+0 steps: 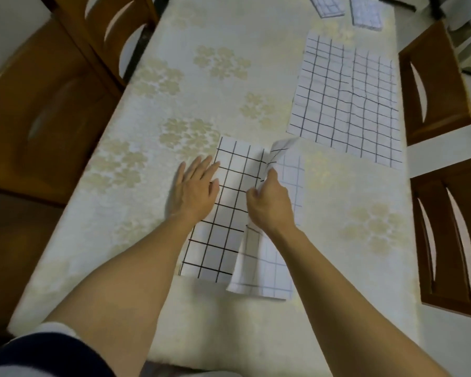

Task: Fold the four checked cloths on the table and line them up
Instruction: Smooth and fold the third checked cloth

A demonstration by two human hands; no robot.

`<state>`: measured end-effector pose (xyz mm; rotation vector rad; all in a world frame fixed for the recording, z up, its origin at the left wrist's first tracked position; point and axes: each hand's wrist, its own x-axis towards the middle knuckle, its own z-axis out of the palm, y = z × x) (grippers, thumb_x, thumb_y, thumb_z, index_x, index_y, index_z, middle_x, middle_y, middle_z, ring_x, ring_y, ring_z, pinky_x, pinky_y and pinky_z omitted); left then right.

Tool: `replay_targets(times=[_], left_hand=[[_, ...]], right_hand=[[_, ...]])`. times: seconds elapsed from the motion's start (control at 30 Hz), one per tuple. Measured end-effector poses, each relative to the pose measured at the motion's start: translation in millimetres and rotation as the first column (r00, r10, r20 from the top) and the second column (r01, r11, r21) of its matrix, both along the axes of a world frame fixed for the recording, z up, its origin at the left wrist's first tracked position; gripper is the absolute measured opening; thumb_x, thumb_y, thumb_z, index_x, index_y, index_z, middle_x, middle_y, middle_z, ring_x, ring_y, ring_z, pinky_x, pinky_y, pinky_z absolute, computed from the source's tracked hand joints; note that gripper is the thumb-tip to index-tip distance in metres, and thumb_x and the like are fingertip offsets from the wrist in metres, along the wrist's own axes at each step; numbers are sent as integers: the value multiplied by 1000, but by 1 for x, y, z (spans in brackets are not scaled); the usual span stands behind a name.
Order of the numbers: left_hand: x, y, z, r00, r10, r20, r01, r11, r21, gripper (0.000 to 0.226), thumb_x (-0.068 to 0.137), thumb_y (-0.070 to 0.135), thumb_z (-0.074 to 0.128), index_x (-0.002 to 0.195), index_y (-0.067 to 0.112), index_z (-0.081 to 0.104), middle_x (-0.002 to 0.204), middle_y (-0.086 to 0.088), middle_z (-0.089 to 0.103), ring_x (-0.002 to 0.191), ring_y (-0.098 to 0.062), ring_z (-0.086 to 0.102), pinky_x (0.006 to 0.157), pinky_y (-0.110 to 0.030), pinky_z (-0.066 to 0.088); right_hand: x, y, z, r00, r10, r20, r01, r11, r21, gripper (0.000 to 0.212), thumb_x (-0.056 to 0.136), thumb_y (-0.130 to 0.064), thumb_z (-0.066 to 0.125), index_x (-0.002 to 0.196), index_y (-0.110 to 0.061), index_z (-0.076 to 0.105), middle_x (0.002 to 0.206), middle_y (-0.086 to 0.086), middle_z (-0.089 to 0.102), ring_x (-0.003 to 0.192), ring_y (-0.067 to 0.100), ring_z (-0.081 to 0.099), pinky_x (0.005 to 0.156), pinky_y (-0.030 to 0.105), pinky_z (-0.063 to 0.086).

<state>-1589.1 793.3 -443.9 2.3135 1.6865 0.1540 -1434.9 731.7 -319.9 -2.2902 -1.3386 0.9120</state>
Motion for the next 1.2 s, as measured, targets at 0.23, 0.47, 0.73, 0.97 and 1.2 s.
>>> replay_targets(times=[0.23, 0.47, 0.73, 0.97, 1.2], left_hand=[[2, 6, -4, 998, 44, 34, -44, 999, 16, 56, 106, 41, 13, 157, 32, 34, 166, 12, 25, 155, -8, 16, 127, -43, 8], [2, 5, -9, 999, 33, -8, -32, 999, 37, 53, 107, 33, 19, 160, 30, 25, 168, 13, 18, 156, -8, 9, 127, -44, 8], [1, 5, 4, 988, 83, 131, -83, 997, -7, 50, 109, 23, 27, 160, 25, 28, 163, 3, 35, 154, -6, 16, 128, -36, 0], [-1, 6, -4, 946, 125, 298, -125, 992, -19, 53, 108, 32, 11, 150, 20, 42, 149, -3, 55, 147, -8, 37, 127, -37, 10], [-1, 1, 8, 850, 228, 476, -219, 973, -74, 43, 112, 30, 21, 143, 21, 48, 138, 7, 64, 134, -9, 41, 124, -38, 23]], right_hand=[[-35, 21, -34, 997, -15, -71, 6, 992, -126, 69, 98, -18, 44, 158, -9, 12, 100, 10, 65, 76, 23, 56, 66, 34, 45], [-46, 25, -56, 997, -49, -63, 39, 988, -146, 66, 99, -23, 43, 157, -11, 14, 87, 4, 58, 79, 27, 60, 71, 39, 51], [-54, 28, -70, 997, -27, -73, 17, 992, -129, 52, 96, -20, 44, 144, -11, 28, 93, 11, 64, 77, 30, 61, 61, 34, 43], [-40, 13, -70, 977, 86, -196, -80, 996, 39, 49, 106, -42, 38, 148, -16, 40, 93, 3, 71, 88, 15, 66, 81, 32, 52], [-22, -8, -100, 878, 345, 333, -396, 913, 98, 63, 105, -50, 22, 161, -21, 15, 168, 7, 9, 155, 32, 3, 126, 46, 10]])
